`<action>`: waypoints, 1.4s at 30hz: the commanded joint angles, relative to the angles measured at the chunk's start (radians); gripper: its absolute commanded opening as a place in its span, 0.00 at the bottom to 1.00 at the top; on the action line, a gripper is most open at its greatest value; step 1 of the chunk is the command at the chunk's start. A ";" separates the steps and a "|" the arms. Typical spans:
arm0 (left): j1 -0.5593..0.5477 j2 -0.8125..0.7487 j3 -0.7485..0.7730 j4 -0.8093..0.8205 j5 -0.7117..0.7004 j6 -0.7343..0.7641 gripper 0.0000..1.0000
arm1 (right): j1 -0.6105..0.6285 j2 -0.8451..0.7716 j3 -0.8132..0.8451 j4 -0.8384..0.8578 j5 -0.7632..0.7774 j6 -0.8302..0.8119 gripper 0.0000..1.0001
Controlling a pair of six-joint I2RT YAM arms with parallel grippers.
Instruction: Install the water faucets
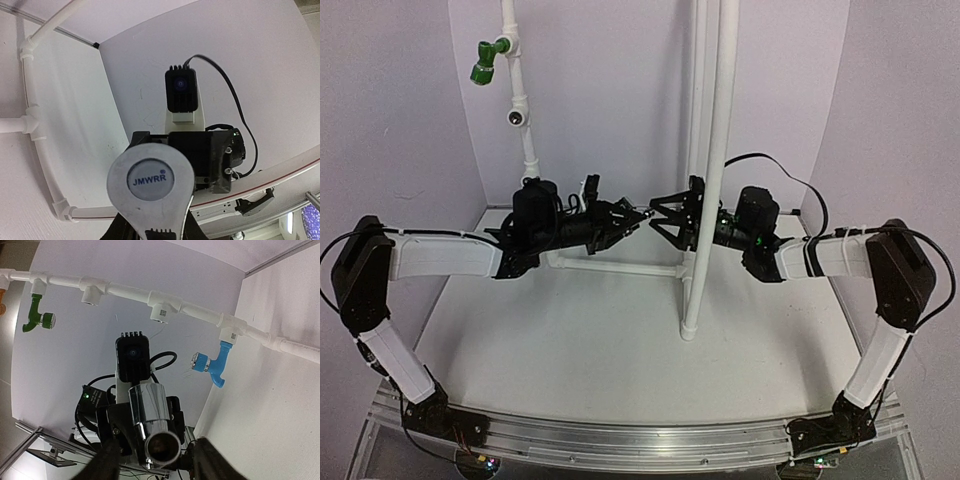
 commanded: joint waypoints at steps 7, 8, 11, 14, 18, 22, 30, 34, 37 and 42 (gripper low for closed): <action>0.120 -0.397 -0.223 -0.191 -0.091 0.050 0.00 | -0.127 -0.305 -0.116 -0.403 0.153 -0.425 0.97; 0.139 -0.438 -0.230 -0.239 -0.096 0.057 0.00 | -0.147 -0.338 -0.121 -0.456 0.167 -0.475 0.98; 0.207 -0.550 -0.244 -0.357 -0.100 0.066 0.00 | -0.212 -0.425 -0.134 -0.587 0.183 -0.617 0.98; 0.265 -0.640 -0.259 -0.447 -0.107 0.048 0.00 | -0.222 -0.477 -0.090 -0.713 0.147 -0.796 0.97; 0.322 -0.748 -0.295 -0.502 -0.135 -0.002 0.00 | -0.221 -0.567 -0.085 -0.786 0.033 -0.998 0.96; 0.375 -0.787 -0.298 -0.542 -0.129 -0.023 0.00 | -0.221 -0.625 -0.079 -0.799 -0.198 -1.130 0.98; 0.508 -0.780 -0.368 -0.355 0.024 -0.115 0.00 | -0.012 -0.522 0.046 -0.834 -0.129 -1.232 0.94; 0.526 -0.767 -0.392 -0.308 0.046 -0.139 0.00 | 0.023 -0.483 0.061 -0.755 0.004 -1.173 0.85; 0.531 -0.757 -0.412 -0.276 0.041 -0.157 0.00 | 0.068 -0.487 0.026 -0.677 0.070 -1.150 0.72; 0.544 -0.695 -0.417 -0.174 0.038 -0.165 0.00 | 0.168 -0.518 -0.070 -0.526 0.216 -1.130 0.48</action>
